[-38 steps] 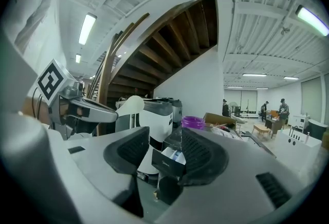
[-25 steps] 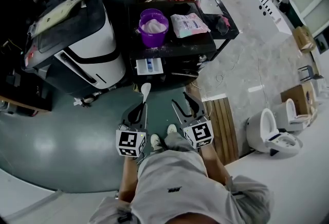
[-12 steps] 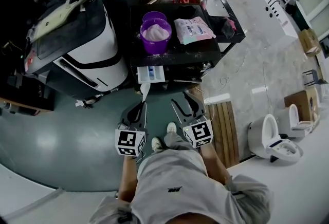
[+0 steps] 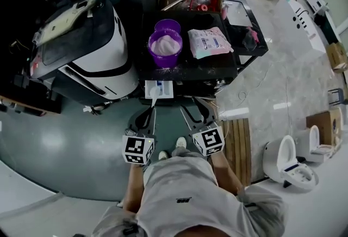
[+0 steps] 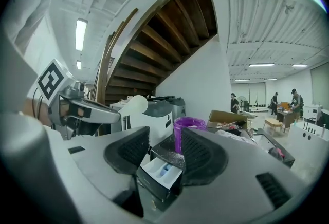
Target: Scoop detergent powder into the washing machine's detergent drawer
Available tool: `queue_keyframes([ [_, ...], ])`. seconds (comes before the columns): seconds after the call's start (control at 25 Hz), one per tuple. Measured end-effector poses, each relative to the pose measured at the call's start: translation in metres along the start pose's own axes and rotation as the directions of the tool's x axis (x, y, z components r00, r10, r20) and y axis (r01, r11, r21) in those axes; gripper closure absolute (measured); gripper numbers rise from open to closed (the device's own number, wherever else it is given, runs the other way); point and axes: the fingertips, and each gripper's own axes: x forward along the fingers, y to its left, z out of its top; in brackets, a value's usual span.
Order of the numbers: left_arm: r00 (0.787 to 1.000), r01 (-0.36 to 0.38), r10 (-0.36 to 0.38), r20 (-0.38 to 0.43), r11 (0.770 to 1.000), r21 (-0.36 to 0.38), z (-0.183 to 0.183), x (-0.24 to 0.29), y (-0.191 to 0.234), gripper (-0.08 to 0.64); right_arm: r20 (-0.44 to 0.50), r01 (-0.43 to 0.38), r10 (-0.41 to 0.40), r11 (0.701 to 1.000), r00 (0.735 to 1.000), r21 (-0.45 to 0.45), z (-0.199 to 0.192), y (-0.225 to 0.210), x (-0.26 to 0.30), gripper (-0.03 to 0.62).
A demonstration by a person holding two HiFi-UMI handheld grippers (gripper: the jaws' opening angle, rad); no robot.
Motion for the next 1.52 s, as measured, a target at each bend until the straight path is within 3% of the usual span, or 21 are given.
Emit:
queue_keyframes([
  [0.4, 0.997, -0.073, 0.073, -0.007, 0.997, 0.013, 0.014, 0.041, -0.006, 0.545, 0.022, -0.088, 0.088, 0.996, 0.996, -0.014, 0.005, -0.039, 0.024, 0.402],
  [0.68, 0.997, -0.081, 0.081, -0.013, 0.997, 0.013, 0.022, 0.06, 0.0, 0.545, 0.014, -0.088, 0.088, 0.996, 0.996, -0.008, 0.007, -0.059, 0.038, 0.403],
  [0.96, 0.998, -0.058, 0.058, -0.016, 0.998, 0.007, 0.026, 0.08, 0.017, 0.545, 0.002, -0.066, 0.066, 0.998, 0.998, 0.007, 0.008, -0.07, 0.06, 0.403],
  [1.52, 0.999, 0.018, -0.019, -0.031, 1.0, -0.012, 0.035, 0.134, 0.089, 0.545, -0.043, 0.0, 0.0, 1.0, 0.999, -0.012, 0.014, -0.089, 0.142, 0.405],
])
